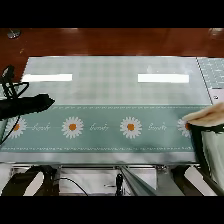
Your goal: Fold the shirts.
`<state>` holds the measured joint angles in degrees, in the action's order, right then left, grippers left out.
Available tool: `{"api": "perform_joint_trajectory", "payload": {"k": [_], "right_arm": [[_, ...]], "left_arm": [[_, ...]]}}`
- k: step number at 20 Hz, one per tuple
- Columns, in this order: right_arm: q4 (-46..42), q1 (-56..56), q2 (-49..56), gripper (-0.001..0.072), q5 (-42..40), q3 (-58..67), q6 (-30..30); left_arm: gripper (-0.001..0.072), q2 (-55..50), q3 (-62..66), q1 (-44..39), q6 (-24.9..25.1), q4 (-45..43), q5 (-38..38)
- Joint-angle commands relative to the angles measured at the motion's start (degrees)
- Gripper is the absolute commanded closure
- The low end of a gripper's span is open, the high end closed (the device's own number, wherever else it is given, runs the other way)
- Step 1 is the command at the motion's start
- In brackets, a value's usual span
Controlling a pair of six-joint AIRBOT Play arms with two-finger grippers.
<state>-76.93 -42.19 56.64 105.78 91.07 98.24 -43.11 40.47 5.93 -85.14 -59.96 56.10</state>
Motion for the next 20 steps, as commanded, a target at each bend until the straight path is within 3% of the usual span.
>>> {"api": "perform_joint_trajectory", "payload": {"k": [1,5,6,7,8,11,14,15,16,17,18,20], "right_arm": [[-19.30,-8.20,-9.79,0.0686,0.66,-11.23,-2.69],[-29.07,-16.81,-20.61,0.0683,0.57,-22.01,-0.11],[-32.39,-17.51,-22.58,0.0599,0.55,-23.69,1.27],[-36.59,-17.51,-23.63,0.0322,0.46,-24.55,4.09],[-38.58,-17.51,-23.67,0.0109,-0.13,-24.65,5.46],[-33.99,-17.40,-21.29,0.0084,-2.69,-24.61,5.25],[-13.03,-17.38,-17.07,0.0130,-11.41,-21.88,3.32],[0.96,-15.87,-15.06,0.0254,-15.61,-20.11,3.41],[13.88,-12.37,-13.81,0.0438,-20.61,-19.12,2.64],[26.51,-6.29,-12.85,0.0687,-28.17,-18.99,-0.63],[33.57,1.18,-11.93,0.0687,-36.39,-18.97,-2.19],[33.86,20.76,-8.66,0.0688,-51.23,-18.91,-4.76]], "left_arm": [[0.0676,0.04,-0.02,0.00,0.02,-0.02,0.00],[0.0676,0.04,-0.02,-0.02,0.02,-0.02,0.00],[0.0676,0.04,-0.02,-0.02,0.00,-0.02,0.04],[0.0676,0.04,-0.02,-0.02,0.00,-0.02,0.02],[0.0676,0.04,-0.02,-0.02,0.00,0.00,0.00],[0.0676,-0.15,0.00,-0.02,0.02,0.81,-1.36],[0.0676,-2.43,2.75,0.00,1.97,4.44,-3.96],[0.0677,-4.09,5.33,-0.02,1.97,5.84,-3.26],[0.0677,-6.19,8.70,-0.31,2.03,8.79,-2.73],[0.0678,-8.33,12.61,-1.51,3.06,10.82,-2.73],[0.0678,-11.10,18.14,-3.76,4.57,11.13,-2.12],[0.0678,-16.57,30.73,-9.40,6.12,10.19,-0.31]]}}
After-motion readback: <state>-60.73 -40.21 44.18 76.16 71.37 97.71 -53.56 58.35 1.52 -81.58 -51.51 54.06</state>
